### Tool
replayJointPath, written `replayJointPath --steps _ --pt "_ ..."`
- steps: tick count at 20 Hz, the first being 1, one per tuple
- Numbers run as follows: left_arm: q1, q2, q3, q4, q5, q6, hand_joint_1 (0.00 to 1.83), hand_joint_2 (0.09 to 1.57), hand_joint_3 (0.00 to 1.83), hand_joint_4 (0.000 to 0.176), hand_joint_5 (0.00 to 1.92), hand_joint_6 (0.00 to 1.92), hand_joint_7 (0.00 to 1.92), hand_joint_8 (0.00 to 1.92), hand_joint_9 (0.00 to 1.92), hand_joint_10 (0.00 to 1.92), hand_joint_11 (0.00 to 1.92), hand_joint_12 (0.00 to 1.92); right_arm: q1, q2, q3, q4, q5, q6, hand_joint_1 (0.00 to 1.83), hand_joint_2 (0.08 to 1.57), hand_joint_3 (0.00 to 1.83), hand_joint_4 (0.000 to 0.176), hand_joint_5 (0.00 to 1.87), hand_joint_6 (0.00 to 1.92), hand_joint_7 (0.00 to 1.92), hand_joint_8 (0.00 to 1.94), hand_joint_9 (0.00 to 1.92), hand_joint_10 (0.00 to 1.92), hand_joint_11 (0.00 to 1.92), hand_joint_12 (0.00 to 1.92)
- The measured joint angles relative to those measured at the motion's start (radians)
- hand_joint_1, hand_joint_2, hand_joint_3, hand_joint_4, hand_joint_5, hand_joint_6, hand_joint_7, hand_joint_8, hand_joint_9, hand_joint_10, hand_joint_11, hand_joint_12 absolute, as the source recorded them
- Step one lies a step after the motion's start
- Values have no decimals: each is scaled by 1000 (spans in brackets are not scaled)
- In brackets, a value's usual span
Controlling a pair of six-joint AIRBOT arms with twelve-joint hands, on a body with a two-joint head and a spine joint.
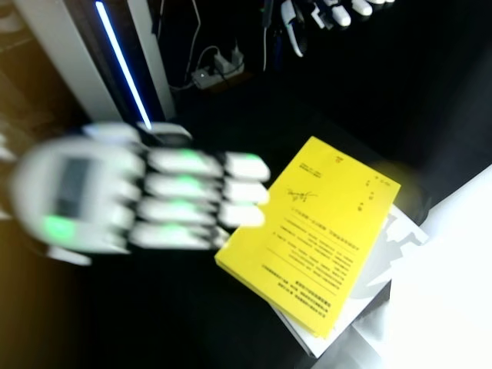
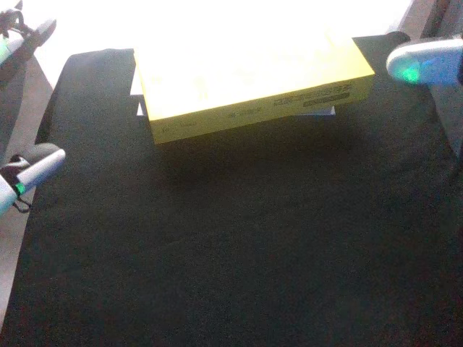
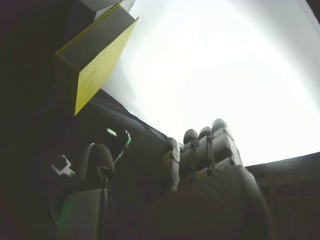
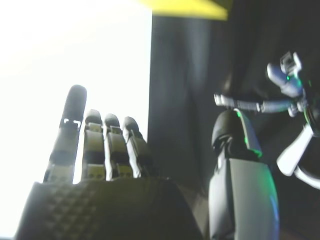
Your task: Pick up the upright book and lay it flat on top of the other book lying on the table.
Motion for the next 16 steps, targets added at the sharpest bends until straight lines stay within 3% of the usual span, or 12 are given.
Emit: replayJointPath --steps 2,3,4,5,6,7,8,11,13,15,16 --pt "0 2 0 3 2 0 607 1176 0 75 183 10 84 2 0 0 5 4 0 40 -50 -34 50 2 272 1175 37 0 0 0 0 0 0 0 0 1371" --pt "0 6 0 1 5 0 616 1175 0 92 165 2 73 0 0 0 11 7 0 55 -68 -35 66 3 183 1299 93 0 0 0 0 0 6 3 0 1409" --pt "1 11 0 -2 3 0 610 1188 3 91 130 0 46 0 0 0 1 3 -8 77 -87 -32 97 3 95 1335 99 0 0 0 0 0 7 6 0 1496" --pt "1 13 0 -4 2 0 607 1189 3 89 124 0 49 3 0 0 22 13 -18 85 -90 -30 115 3 125 1363 101 0 0 0 0 0 1 0 0 1639" --pt "1 12 0 -3 0 0 608 1190 3 103 98 0 31 0 0 0 4 7 -43 93 -95 -19 147 3 186 1372 94 0 0 0 0 0 0 0 0 1861" --pt "1 12 0 1 0 -4 598 1194 4 96 72 0 32 2 0 0 0 1 -59 98 -101 -8 159 3 262 1402 99 0 0 0 0 0 19 17 0 1622" --pt "1 12 0 11 0 -4 584 1191 2 117 46 0 18 0 0 0 0 0 -80 102 -104 -7 180 4 320 1420 107 0 0 0 0 0 10 18 0 1415" --pt "1 13 3 22 0 -8 619 1215 10 128 0 0 0 0 0 0 0 0 -113 115 -117 39 240 3 440 1412 96 0 0 0 0 0 2 90 0 924" --pt "0 22 6 21 -1 -10 450 1216 8 163 0 0 0 0 0 0 0 0 -138 129 -127 87 298 -13 527 1426 89 0 0 0 0 0 0 106 0 889" --pt "-6 29 8 31 -1 -14 471 1217 7 173 0 0 0 0 0 0 0 0 -159 140 -135 114 325 -41 485 1422 89 0 0 0 0 0 0 131 0 885" --pt "-8 32 12 42 -4 -15 533 1235 12 176 0 0 0 0 0 0 0 0 -179 143 -137 138 345 -50 525 1385 96 0 0 0 0 0 0 219 0 971"
